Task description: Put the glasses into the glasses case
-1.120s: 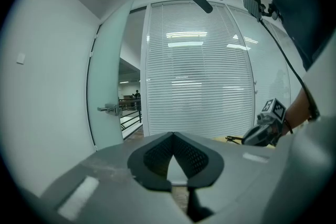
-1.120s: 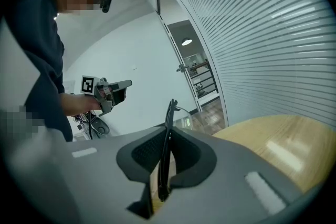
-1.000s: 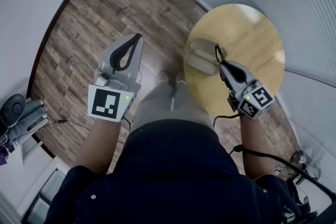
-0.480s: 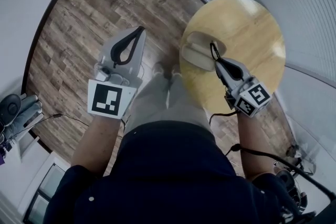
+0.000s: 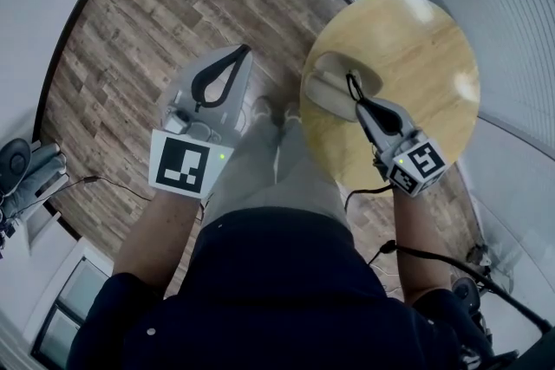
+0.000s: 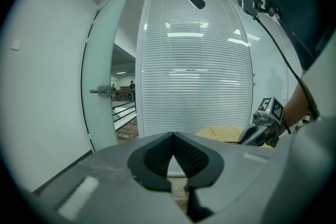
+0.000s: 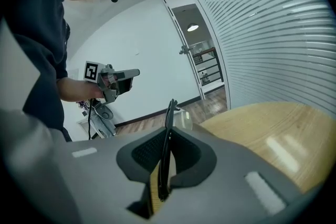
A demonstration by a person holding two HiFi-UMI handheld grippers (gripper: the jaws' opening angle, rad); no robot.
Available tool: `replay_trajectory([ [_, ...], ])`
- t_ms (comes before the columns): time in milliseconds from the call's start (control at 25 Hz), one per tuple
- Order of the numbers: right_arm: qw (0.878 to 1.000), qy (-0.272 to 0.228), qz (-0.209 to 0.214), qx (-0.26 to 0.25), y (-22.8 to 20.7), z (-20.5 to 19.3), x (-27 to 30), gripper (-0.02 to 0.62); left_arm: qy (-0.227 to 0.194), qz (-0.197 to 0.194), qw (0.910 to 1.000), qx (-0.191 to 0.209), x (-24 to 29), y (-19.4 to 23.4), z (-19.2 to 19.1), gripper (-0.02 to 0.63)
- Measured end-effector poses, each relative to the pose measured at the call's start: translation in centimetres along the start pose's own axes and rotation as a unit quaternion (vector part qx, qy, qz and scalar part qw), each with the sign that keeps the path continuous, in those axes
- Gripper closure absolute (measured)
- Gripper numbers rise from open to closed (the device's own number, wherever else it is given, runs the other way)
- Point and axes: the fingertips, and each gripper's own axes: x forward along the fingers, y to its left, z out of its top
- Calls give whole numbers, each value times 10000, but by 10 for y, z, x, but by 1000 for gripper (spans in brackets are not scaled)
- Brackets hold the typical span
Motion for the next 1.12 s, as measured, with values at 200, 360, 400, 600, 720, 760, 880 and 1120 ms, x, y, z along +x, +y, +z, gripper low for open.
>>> replay_trajectory([
  [200,10000,54,39,54,-6,-8,6,561,61,-2,9999,-98,5,-2,-10,603],
  [360,9998,134,84,80,-3,-17,9,561,79,27,9998,-198,5,-1,-17,603],
  [400,9998,160,96,76,-3,-20,10,561,85,27,9998,-203,5,-1,-18,603],
  [600,9996,239,132,36,-7,-25,15,561,124,32,9997,-227,10,1,-24,603],
  [720,9995,263,142,32,-9,-28,18,561,158,48,9995,-262,11,2,-29,603],
  [760,9995,274,147,41,-10,-30,19,561,170,60,9995,-278,11,3,-31,603],
  [880,9993,312,174,65,-11,-35,23,561,220,88,9993,-289,9,7,-38,603],
  [1120,9988,434,231,38,-10,-40,32,561,302,83,9989,-352,11,13,-47,603],
])
